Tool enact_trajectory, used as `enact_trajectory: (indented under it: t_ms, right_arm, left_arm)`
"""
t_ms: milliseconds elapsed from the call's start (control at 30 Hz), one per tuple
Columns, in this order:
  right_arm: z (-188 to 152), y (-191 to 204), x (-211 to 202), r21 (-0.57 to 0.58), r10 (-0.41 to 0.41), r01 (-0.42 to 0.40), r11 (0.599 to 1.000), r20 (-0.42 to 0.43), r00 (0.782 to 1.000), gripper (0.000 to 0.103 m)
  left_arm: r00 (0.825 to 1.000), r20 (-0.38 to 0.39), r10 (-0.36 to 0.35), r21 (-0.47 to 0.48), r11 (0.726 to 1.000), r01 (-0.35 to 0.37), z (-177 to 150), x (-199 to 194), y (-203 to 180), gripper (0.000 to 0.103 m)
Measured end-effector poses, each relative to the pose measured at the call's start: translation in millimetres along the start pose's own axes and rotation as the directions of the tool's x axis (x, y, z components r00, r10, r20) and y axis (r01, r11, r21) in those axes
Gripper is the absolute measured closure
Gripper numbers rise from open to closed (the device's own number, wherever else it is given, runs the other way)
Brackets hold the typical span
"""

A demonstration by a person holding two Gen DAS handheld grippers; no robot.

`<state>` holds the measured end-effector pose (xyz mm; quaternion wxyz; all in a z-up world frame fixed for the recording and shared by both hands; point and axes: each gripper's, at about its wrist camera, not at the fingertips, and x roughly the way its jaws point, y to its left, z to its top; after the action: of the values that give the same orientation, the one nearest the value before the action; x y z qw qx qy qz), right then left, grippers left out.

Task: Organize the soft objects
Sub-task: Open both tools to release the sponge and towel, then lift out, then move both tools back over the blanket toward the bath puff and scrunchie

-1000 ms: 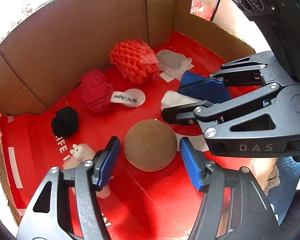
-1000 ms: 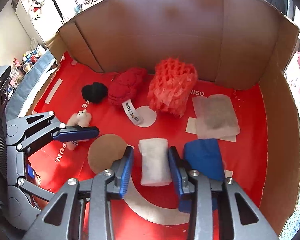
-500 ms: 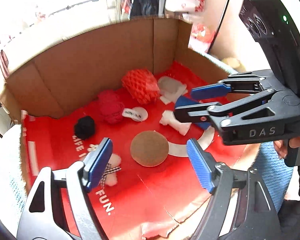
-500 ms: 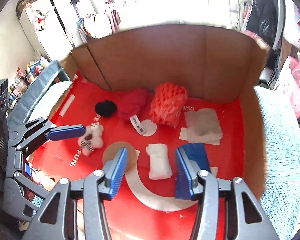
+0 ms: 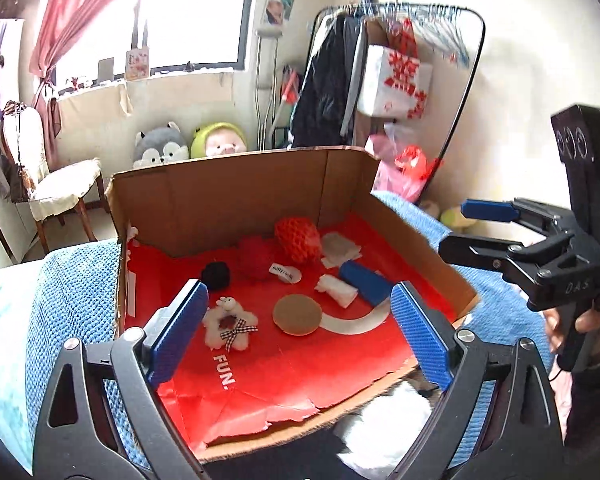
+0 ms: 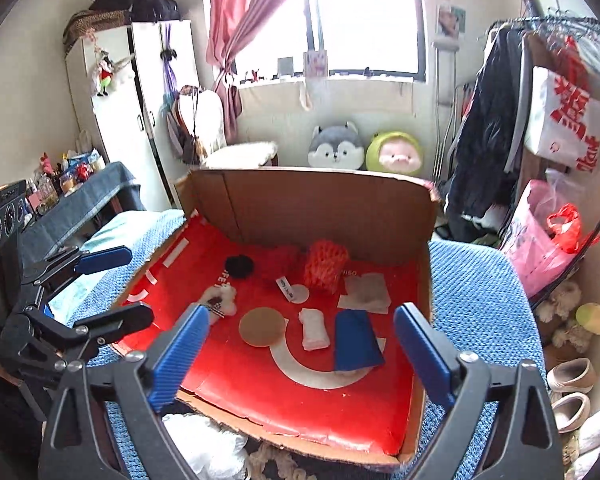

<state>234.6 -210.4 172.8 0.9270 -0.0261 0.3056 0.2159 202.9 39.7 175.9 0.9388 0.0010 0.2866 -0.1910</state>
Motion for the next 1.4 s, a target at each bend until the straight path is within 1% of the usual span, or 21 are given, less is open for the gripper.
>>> enact_trajectory:
  t_ms: [100,133,267,333,433,567,700,867,1033,1167,1267,1400]
  right_arm:
    - [-8.5,4.9,-22.2,-0.003,-0.02,0.02,1.0,0.049,0.999,0.003]
    - [-12.5,7.6,-31.0,-0.008,-0.03,0.031,0.999,0.07,0.997,0.0]
    - [-28.2,15.9,-58.5,-0.027,-0.075,0.079,0.996,0.132,0.988,0.0]
    - [-37.5,19.4,-71.2,-0.025,-0.09,0.096,0.995,0.16,0.983,0.0]
    - [-53.9,25.0,-89.5,-0.024,-0.119,0.126,0.992,0.203,0.972,0.0]
    - [-80.0,30.5,-108.2,-0.012,-0.169,0.178,0.984,0.259,0.951,0.0]
    - [-106.9,32.5,-117.9,0.01,-0.198,0.204,0.979,0.287,0.937,0.0]
    - [-136.9,34.1,-114.3,0.033,-0.214,0.214,0.976,0.286,0.934,0.0]
    - [-161.5,33.5,-104.5,0.062,-0.206,0.197,0.978,0.269,0.941,0.0]
    - [-177.4,37.1,-98.5,0.065,-0.235,0.226,0.972,0.271,0.934,0.0]
    - [-186.6,38.9,-91.5,0.059,-0.235,0.227,0.972,0.25,0.939,0.0]
    - [-198.0,39.8,-85.8,0.068,-0.238,0.228,0.971,0.24,0.941,0.0]
  left_arm:
    - [0.998,0.057,0.011,-0.016,1.0,-0.01,-5.8,-20.5,-3.3,0.005]
    - [0.997,0.075,0.017,-0.019,1.0,-0.016,-8.2,-27.7,-5.0,0.005]
    - [0.989,0.138,0.054,-0.041,0.998,-0.049,-22.0,-54.0,-13.0,0.003]
    - [0.981,0.178,0.077,-0.048,0.996,-0.07,-30.7,-67.4,-18.2,0.001]
    - [0.966,0.235,0.106,-0.051,0.994,-0.097,-44.4,-85.0,-26.8,0.0]
    - [0.954,0.268,0.137,-0.058,0.99,-0.126,-63.3,-99.5,-37.3,0.0]
    - [0.943,0.282,0.176,-0.067,0.984,-0.164,-83.6,-106.6,-48.3,0.0]
    - [0.937,0.28,0.211,-0.058,0.977,-0.203,-106.0,-105.3,-59.0,0.0]
    - [0.944,0.252,0.211,-0.073,0.977,-0.199,-127.6,-99.7,-63.4,0.0]
    - [0.951,0.219,0.217,-0.075,0.976,-0.205,-140.0,-92.5,-66.0,0.0]
    - [0.954,0.205,0.219,-0.084,0.975,-0.205,-149.5,-88.4,-66.6,0.0]
    - [0.957,0.184,0.225,-0.087,0.973,-0.212,-160.3,-81.5,-66.4,0.0]
